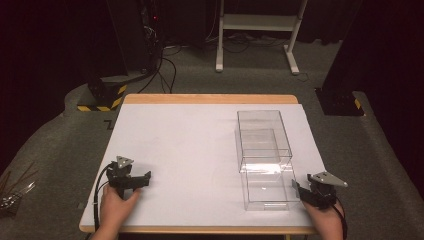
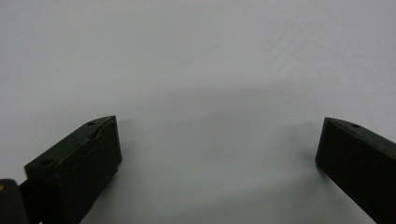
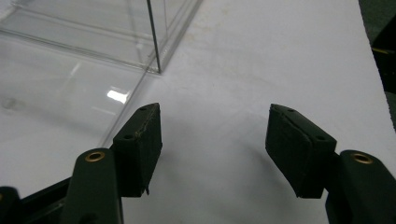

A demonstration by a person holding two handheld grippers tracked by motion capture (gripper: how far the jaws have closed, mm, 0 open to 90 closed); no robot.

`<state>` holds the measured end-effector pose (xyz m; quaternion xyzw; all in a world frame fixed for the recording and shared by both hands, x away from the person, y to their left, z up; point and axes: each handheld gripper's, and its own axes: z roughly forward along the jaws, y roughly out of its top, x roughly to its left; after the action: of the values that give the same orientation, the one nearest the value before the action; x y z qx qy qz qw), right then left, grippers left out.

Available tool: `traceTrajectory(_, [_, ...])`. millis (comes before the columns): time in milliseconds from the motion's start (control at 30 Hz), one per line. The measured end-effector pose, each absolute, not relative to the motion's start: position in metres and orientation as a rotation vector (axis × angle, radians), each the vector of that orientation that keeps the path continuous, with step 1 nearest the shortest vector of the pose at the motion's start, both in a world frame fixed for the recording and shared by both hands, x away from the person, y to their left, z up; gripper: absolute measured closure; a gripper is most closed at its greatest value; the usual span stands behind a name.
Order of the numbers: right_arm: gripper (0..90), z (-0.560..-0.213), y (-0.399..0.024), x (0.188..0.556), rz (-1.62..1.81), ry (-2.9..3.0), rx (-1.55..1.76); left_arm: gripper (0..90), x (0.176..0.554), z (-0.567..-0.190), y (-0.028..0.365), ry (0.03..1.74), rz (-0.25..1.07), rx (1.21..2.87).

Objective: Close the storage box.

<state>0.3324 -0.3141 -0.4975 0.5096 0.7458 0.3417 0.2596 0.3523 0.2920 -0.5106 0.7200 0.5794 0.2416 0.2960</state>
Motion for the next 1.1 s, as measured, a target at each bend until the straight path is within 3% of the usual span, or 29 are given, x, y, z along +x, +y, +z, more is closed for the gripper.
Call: traceTrajectory(1100, [35.7, -0.451, -0.32, 0.292, 1.125, 1.878, 1.266, 0.4, 0.352, -0.511, 0.292, 1.539, 0.646, 1.916])
